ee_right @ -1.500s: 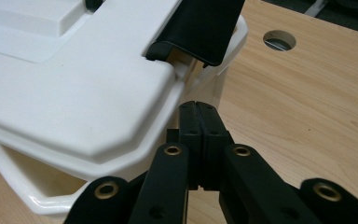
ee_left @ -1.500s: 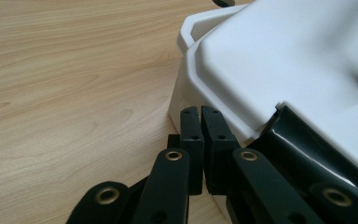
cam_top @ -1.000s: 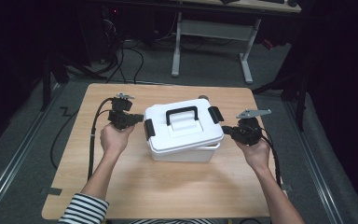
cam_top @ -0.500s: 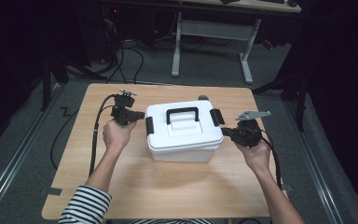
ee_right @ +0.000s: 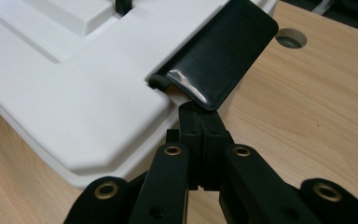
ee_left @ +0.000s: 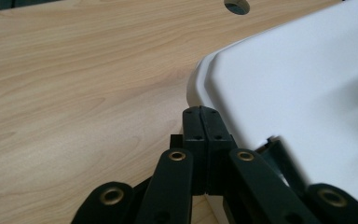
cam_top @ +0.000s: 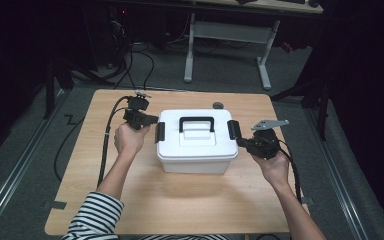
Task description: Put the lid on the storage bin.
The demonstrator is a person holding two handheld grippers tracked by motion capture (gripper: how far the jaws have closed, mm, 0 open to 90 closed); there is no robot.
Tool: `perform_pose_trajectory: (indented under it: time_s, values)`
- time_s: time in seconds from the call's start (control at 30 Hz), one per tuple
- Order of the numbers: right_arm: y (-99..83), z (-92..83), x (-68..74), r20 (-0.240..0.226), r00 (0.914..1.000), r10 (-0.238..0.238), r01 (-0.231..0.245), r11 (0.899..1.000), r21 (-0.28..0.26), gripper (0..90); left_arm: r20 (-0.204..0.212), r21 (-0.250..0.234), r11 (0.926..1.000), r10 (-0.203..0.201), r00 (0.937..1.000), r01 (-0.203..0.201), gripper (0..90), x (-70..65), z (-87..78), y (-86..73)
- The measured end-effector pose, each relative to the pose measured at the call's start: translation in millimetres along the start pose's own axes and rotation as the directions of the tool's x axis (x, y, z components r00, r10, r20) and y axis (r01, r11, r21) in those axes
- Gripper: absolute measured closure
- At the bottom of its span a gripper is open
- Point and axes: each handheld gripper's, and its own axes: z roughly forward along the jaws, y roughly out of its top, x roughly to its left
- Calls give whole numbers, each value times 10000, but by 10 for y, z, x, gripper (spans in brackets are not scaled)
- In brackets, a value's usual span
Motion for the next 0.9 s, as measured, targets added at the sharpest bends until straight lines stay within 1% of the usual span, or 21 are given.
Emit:
perform_pose_trajectory:
  time_s: [0.07,0.1,0.17,0.33,0.43,0.5,0.57,0.73,0.8,0.9]
  values:
    - [-4,15,14,165,9998,-59,59,10000,44,900,-103,17,10000,55,9999,-54,900,-11,3,22]
    - [-4,14,10,114,9999,48,-48,10000,34,900,-89,-26,10000,-14,10000,14,900,-10,6,28]
    - [-1,15,6,85,10000,52,-52,10000,34,900,-37,-15,10000,-86,10000,86,900,4,16,30]
    - [0,20,1,107,9999,57,-58,10000,44,898,-177,-19,10000,-2,9998,1,900,6,35,26]
    - [-6,20,-1,109,9999,86,-86,10000,3,891,-184,-87,10000,26,9998,-28,900,-3,27,23]
    - [-2,10,4,110,9999,83,-83,10000,31,889,-197,-211,9998,57,9998,-61,899,-14,12,26]
    - [3,1,3,132,9999,31,-30,10000,-52,888,-191,-312,9995,81,9998,-87,896,-22,-3,30]
    - [5,-17,-12,99,9999,141,-140,9999,-48,883,-118,-577,9982,134,9998,-141,896,-39,-35,37]
    - [12,-16,-9,94,9998,166,-165,9998,-122,884,-80,-607,9981,86,9999,-90,896,-38,-38,44]
    - [30,-12,-3,90,9997,210,-208,9996,-177,883,-101,-556,9984,134,9999,-139,899,-41,-33,66]
